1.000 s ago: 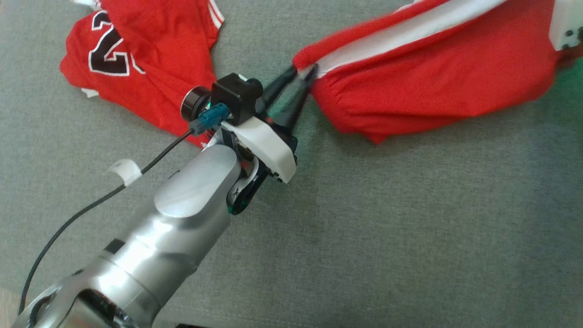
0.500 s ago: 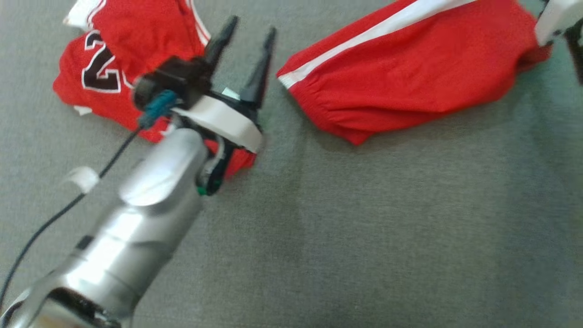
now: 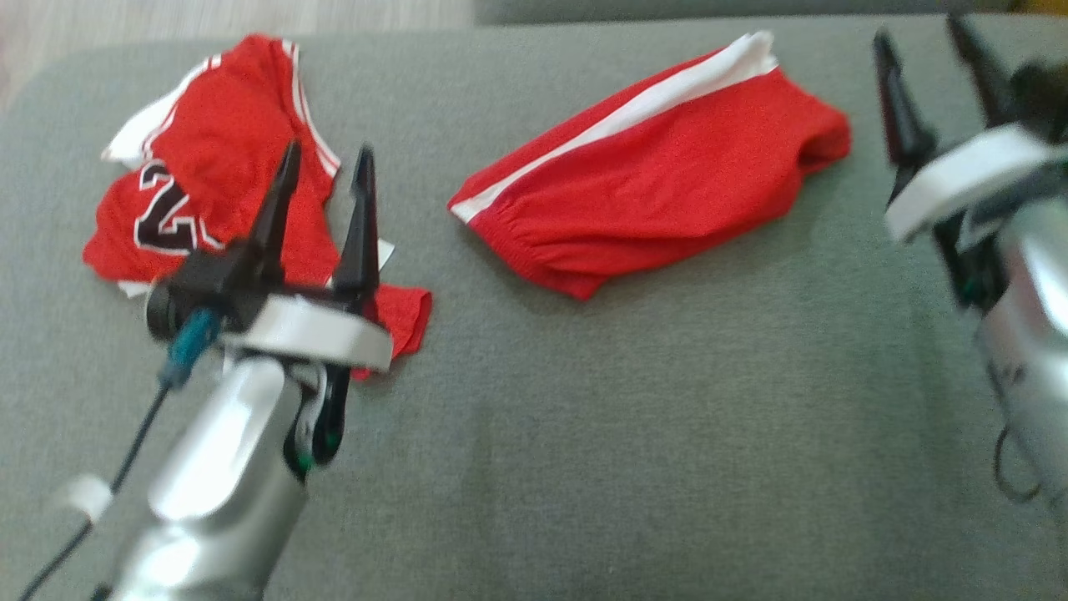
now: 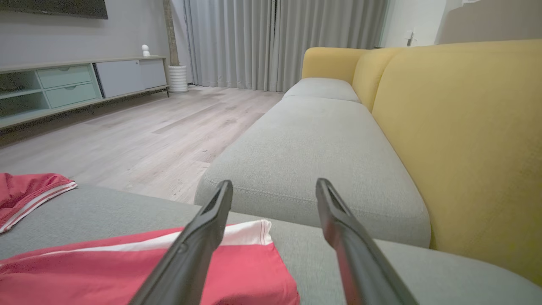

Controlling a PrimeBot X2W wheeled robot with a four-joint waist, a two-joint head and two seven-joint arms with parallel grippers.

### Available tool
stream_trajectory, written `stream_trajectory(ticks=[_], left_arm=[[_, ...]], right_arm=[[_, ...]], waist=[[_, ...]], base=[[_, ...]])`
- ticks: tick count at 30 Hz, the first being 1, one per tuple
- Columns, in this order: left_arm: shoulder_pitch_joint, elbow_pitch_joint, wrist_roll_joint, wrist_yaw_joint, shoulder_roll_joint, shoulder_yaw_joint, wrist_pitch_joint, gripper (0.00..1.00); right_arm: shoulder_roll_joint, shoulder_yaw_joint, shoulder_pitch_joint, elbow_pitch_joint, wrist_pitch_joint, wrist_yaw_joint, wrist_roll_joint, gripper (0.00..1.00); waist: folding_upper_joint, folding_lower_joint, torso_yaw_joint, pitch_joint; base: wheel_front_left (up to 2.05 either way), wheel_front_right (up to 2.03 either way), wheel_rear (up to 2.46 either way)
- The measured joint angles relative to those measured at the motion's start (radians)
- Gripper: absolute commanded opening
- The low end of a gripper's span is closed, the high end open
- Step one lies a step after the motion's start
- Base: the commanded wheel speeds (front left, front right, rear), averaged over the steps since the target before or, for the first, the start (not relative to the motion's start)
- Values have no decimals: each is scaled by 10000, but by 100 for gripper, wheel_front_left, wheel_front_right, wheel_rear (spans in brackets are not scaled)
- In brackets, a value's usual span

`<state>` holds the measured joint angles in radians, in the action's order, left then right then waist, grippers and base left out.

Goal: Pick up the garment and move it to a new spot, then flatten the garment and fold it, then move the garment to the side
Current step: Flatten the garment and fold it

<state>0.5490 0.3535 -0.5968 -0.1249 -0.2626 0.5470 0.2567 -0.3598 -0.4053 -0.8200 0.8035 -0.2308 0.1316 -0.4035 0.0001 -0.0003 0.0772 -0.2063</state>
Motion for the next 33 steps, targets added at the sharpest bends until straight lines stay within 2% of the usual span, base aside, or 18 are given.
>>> stream_trajectory(ticks=[5, 9, 17, 27, 33], left_arm=[[-1214, -211, 384, -128, -13, -316, 0, 100], [-2167, -274, 539, -171, 56, -683, -2, 100], [-3598, -330, 1139, 36, 324, -1340, -2, 100], [-3659, -403, 1674, 568, 767, -1764, -2, 100], [-2796, -136, 2036, 945, 940, -1580, -2, 100]], right_arm=[[468, 688, 1558, -593, -86, 0, 12, 100], [970, 1559, 2865, -1095, -163, 0, 560, 100], [2238, 3156, 5125, -2100, -171, 0, 1413, 100], [2531, 3737, 5388, -3262, 491, 0, 2002, 100], [2589, 4688, 4511, -3243, 1714, 0, 2132, 100]], waist=[[0, 0, -256, 628], [0, 0, -390, 1086], [0, 1, -612, 1564], [0, 3, -473, 1210], [0, 4, -121, 497]], base=[[0, 0, 0], [0, 0, 0], [0, 0, 0], [0, 0, 0], [0, 0, 0]])
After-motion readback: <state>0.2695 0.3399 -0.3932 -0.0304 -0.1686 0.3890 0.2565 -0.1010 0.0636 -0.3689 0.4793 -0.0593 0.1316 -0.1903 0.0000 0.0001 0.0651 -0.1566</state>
